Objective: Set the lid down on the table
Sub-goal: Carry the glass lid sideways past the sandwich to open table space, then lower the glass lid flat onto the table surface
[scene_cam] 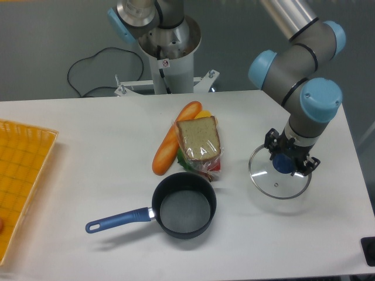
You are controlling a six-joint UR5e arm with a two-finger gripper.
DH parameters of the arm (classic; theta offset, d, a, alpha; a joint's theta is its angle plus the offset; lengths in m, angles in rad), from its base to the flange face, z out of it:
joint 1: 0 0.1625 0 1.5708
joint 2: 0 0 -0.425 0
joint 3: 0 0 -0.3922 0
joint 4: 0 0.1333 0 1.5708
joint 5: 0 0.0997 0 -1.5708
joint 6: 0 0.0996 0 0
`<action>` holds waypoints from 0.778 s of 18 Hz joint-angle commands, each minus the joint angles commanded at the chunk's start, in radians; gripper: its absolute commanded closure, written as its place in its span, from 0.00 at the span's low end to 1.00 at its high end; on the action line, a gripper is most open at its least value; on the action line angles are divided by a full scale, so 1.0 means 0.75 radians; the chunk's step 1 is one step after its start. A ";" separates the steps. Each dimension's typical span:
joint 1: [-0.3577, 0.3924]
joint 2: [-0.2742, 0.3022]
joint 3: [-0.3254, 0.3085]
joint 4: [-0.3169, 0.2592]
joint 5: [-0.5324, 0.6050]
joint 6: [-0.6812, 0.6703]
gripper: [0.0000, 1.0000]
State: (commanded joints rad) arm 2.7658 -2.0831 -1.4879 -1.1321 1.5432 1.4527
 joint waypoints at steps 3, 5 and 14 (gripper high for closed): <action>-0.002 -0.002 -0.008 0.010 0.000 -0.006 0.37; -0.006 -0.012 -0.008 0.016 0.000 -0.006 0.37; -0.008 -0.045 -0.033 0.074 0.000 -0.006 0.37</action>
State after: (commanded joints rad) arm 2.7596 -2.1169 -1.5125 -1.0769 1.5432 1.4481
